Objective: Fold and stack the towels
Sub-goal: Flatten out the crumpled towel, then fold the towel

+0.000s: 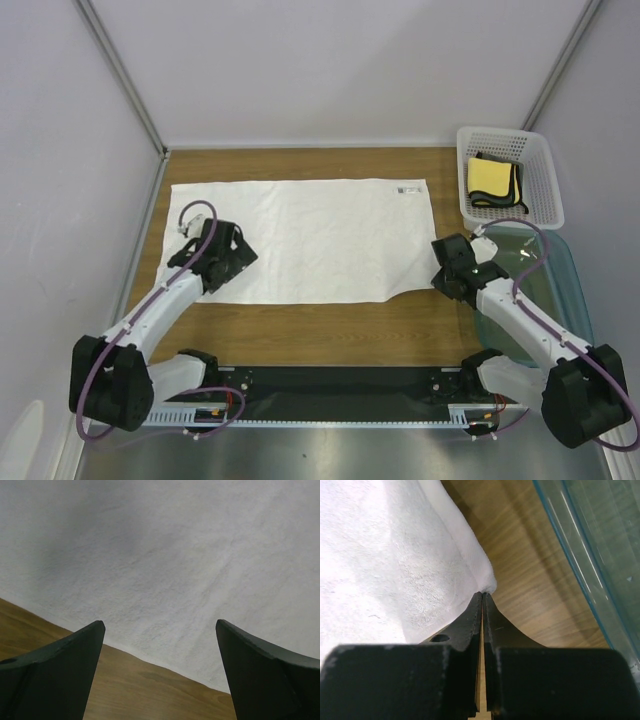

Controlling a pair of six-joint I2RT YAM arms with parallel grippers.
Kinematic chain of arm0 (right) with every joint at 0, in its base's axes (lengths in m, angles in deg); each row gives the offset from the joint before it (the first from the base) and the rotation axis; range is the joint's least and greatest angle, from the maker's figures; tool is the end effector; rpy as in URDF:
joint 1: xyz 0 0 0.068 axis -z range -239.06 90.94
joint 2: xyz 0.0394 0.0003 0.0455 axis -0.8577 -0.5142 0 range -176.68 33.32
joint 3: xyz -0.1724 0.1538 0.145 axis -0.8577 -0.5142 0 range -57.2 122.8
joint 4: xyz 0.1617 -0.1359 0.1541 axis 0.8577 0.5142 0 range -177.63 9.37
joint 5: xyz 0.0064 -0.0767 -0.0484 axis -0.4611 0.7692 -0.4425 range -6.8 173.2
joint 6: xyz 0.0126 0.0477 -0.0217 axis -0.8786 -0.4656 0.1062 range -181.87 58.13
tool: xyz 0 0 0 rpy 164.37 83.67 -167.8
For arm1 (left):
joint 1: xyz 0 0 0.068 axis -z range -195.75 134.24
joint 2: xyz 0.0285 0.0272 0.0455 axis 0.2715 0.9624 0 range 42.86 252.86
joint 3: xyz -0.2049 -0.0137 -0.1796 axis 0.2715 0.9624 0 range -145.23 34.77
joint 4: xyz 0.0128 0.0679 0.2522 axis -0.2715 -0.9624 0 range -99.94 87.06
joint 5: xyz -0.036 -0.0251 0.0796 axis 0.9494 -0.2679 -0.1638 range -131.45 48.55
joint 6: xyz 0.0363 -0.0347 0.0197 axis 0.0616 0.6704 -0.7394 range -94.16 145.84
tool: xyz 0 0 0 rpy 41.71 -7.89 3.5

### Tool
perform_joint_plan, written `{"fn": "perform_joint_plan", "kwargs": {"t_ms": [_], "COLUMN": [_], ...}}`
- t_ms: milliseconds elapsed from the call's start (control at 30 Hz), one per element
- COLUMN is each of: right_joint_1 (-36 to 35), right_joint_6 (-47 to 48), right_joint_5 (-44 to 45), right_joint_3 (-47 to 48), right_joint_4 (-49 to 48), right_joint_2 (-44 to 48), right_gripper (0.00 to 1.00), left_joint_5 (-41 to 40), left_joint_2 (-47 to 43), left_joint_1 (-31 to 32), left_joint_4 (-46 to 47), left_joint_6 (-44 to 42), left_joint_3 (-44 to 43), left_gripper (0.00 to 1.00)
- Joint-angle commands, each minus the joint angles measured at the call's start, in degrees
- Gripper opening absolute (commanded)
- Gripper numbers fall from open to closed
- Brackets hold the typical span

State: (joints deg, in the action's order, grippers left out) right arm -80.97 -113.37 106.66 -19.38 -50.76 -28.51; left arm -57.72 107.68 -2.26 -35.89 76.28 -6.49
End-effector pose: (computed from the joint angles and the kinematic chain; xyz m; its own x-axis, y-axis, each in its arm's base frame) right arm 0.1867 0.0599 0.2083 -0.6316 0.5198 -0.5752 0.5331 0.8299 0.1646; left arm 0.2123 -0.0407 0.2193 -0.5732 -0.6235 -0.5316 -0.5783 0.7675 -0.2766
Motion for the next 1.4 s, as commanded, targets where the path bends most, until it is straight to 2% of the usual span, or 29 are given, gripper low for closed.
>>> {"fn": "perform_joint_plan", "kwargs": {"t_ms": [0,67,100,167,200,300,500,733,1033,1367], "right_joint_1": [-0.1,0.1,0.1,0.2,0.2,0.3,0.3,0.2,0.5,0.8], "right_joint_6": [-1.8,-1.6,-1.1,-0.2,1.2,2.8,9.0,12.9,13.7,13.5], "right_joint_5": [2.6,2.2,2.1,1.1,0.4,-2.3,-7.5,-10.2,-11.1,-11.8], "right_joint_3": [-1.0,-0.7,-0.4,0.8,1.3,4.7,10.6,13.9,12.1,12.2], "right_joint_4": [1.2,1.5,2.0,2.3,2.3,2.6,0.1,-0.7,0.0,0.2], "right_joint_2": [1.3,0.4,-0.1,-1.5,-1.9,-2.4,-0.7,-1.6,0.6,0.7], "right_gripper": [0.06,0.19,0.29,0.38,0.46,0.57,0.62,0.64,0.65,0.65], "left_joint_5": [-0.4,-0.3,-0.4,-0.5,-0.5,-1.0,-2.9,-4.1,-6.3,-7.1], "left_joint_2": [2.3,3.6,4.2,5.9,6.5,9.2,17.0,23.9,25.6,27.7], "left_joint_1": [6.4,9.0,10.2,14.1,15.4,20.3,28.2,34.3,36.3,36.4], "left_joint_4": [3.3,3.4,3.6,3.6,3.7,3.2,1.0,-0.5,-0.5,1.4], "left_joint_6": [-4.7,-7.4,-8.2,-10.2,-10.7,-12.4,-11.8,-7.5,-2.8,-2.6], "left_joint_3": [-4.2,-5.8,-6.5,-8.0,-8.4,-10.4,-13.5,-14.1,-11.9,-11.4], "left_gripper": [0.99,0.98,0.98,0.98,0.97,0.95,0.86,0.83,0.74,0.64]}}
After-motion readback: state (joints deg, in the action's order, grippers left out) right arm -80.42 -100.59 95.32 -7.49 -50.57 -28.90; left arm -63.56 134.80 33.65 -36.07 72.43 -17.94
